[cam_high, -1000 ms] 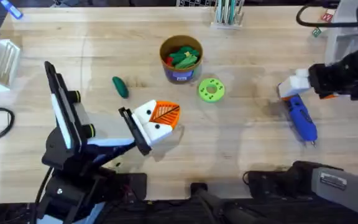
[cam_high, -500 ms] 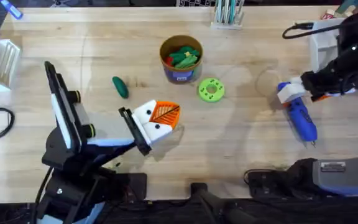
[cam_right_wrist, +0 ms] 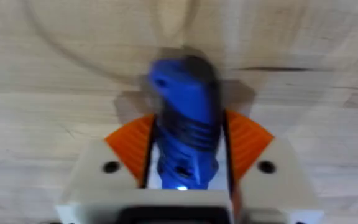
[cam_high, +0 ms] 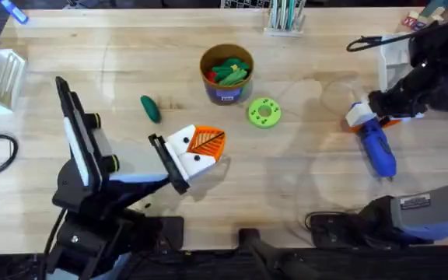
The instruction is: Pick up the gripper from the table and insert it into the empty holder that is missing its gripper. Then pick up a screw, insert it into the mounting hole, and use the screwdriver to tighten it. Finally, clean up the table by picking up the vegetable and placing it into the bucket.
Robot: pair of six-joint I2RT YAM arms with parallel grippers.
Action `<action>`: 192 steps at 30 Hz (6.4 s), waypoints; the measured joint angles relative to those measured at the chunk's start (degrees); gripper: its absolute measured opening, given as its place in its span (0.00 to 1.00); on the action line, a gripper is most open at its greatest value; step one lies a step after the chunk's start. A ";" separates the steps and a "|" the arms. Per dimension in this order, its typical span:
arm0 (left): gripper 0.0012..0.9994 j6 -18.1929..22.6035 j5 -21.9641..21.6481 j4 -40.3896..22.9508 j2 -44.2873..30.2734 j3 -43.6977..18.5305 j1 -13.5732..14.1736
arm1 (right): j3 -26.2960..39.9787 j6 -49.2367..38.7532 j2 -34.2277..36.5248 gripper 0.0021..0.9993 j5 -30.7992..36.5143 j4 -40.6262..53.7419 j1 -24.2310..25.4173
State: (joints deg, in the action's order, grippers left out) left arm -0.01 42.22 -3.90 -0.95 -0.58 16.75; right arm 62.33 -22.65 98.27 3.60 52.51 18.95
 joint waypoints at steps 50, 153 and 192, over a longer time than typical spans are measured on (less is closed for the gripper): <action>0.01 0.00 -0.02 0.00 0.00 0.00 0.00 | -19.47 16.82 -60.69 0.02 -46.57 -43.44 -14.20; 0.01 -2.84 -0.02 0.02 0.00 0.00 0.00 | -21.35 25.64 -33.83 0.02 -34.53 -93.79 -65.56; 0.01 -3.28 -0.04 0.00 0.00 0.00 0.00 | -21.35 25.62 -33.65 0.02 -34.71 -91.73 -65.43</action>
State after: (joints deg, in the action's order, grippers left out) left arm -3.29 42.17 -3.90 -0.95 -0.58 16.75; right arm 40.97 2.96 64.62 -31.11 -39.22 -46.48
